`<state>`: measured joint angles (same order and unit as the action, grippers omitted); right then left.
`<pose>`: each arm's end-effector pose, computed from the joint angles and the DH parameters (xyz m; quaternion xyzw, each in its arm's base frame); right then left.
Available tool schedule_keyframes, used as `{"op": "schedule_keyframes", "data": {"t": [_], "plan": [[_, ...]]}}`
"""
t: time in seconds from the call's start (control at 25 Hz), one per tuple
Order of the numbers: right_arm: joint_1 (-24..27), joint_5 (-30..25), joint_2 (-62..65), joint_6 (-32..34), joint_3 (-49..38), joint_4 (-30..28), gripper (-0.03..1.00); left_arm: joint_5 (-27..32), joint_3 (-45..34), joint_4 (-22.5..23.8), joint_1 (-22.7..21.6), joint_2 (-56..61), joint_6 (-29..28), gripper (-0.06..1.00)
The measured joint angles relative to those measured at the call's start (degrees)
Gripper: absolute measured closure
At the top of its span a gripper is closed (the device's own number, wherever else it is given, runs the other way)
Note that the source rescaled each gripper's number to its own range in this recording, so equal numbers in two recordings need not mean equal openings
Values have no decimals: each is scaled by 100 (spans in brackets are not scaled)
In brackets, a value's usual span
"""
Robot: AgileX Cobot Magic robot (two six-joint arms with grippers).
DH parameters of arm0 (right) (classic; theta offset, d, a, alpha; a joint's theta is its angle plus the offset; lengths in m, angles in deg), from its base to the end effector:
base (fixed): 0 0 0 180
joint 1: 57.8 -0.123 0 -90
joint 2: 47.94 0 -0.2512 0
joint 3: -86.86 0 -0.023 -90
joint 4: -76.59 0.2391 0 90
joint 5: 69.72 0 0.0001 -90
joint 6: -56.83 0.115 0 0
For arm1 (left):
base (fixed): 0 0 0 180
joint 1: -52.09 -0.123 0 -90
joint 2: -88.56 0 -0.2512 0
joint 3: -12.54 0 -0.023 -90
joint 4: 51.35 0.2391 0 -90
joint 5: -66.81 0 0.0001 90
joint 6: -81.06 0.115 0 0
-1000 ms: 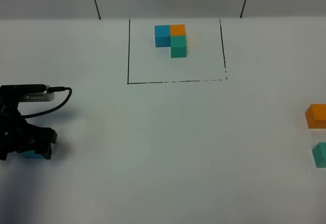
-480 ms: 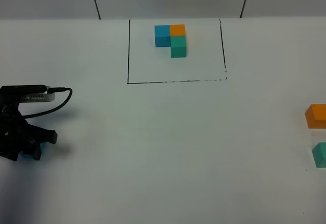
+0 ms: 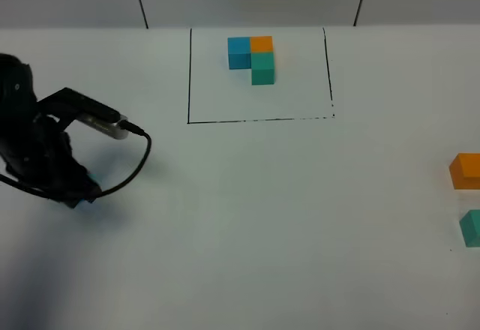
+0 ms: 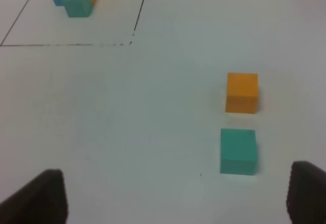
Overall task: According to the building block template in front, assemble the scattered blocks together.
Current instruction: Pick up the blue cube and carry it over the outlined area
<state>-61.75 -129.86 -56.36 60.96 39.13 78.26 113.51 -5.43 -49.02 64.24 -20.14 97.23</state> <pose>0.0400 0.0057 0.2611 0.0008 0.8493 0.0517 0.5254 0.2933 -0.0597 0.1224 0.2568 0.9646 0.0176 0.0572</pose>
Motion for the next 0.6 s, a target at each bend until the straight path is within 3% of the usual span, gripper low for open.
{"op": "schedule_keyframes", "data": {"t": [0.24, 0.6], "plan": [[0, 0, 0, 0, 0, 0, 22, 832, 1501, 12, 812, -731, 1332, 94], [0, 0, 0, 0, 0, 0, 22, 2050, 3957, 65, 1707, -2454, 2265, 94]]}}
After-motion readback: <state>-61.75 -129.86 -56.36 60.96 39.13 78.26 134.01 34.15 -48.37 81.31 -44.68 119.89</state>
